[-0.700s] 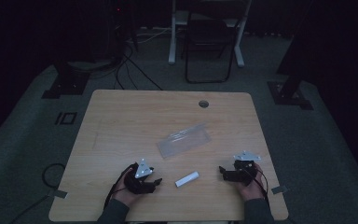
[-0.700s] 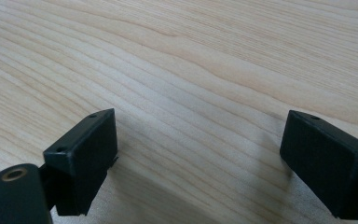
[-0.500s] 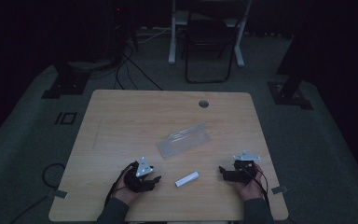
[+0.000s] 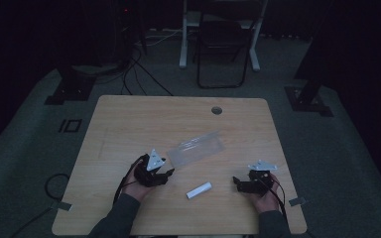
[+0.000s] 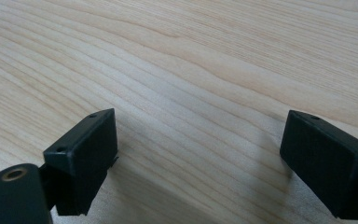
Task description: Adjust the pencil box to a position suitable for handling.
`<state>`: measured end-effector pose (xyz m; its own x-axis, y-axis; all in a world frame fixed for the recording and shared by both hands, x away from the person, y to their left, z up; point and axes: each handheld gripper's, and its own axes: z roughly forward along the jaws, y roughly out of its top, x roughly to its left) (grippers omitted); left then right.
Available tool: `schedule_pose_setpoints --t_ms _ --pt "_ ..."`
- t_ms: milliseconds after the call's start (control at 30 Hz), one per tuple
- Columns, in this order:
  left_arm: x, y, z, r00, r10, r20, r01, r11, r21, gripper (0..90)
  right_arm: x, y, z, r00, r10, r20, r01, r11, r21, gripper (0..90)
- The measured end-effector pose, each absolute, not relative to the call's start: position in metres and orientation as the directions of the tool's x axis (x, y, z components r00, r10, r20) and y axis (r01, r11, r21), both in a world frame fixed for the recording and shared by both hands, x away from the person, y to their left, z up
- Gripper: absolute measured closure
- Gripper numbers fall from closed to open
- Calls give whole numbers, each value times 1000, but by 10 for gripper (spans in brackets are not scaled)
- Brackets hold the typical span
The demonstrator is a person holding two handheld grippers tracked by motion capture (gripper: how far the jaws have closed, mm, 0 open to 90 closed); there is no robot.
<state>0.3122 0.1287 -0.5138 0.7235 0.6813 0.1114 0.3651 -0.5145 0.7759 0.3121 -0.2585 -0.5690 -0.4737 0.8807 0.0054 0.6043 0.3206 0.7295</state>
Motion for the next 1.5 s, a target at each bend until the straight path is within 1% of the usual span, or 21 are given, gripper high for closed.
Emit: schedule_pose_setpoints --t_ms 167,300,367,633,733,833,967,1000,1100,1267,1500 --pt "323 126 -507 721 683 117 354 -509 785 495 312 -258 -569 -473 881 6 605 320 729 109" --pt "334 124 -504 727 676 122 348 -515 783 590 312 -258 -569 -473 881 6 605 319 730 109" --pt "340 122 -503 725 678 122 350 -515 783 615 312 -258 -569 -472 881 7 605 319 729 109" --pt "371 108 -502 704 693 156 347 -527 776 625 312 -258 -569 -472 881 7 606 319 729 109" --pt "381 101 -503 702 690 176 345 -545 764 625 312 -258 -569 -472 881 7 606 319 729 109" --pt "390 93 -505 708 686 168 354 -551 756 610 312 -258 -569 -473 881 6 606 319 729 109" --pt "398 82 -508 712 677 187 345 -569 747 608 312 -258 -569 -472 881 7 606 319 729 109" --pt "399 80 -508 712 676 193 342 -572 745 633 312 -258 -569 -472 881 7 606 319 729 109" --pt "399 77 -508 716 668 204 335 -585 739 765 312 -258 -569 -473 881 7 606 319 729 109" --pt "389 82 -508 712 661 236 315 -602 734 807 312 -258 -569 -472 881 6 606 319 729 109" --pt "368 99 -508 712 654 256 300 -613 730 813 312 -258 -569 -472 881 7 606 319 729 109"
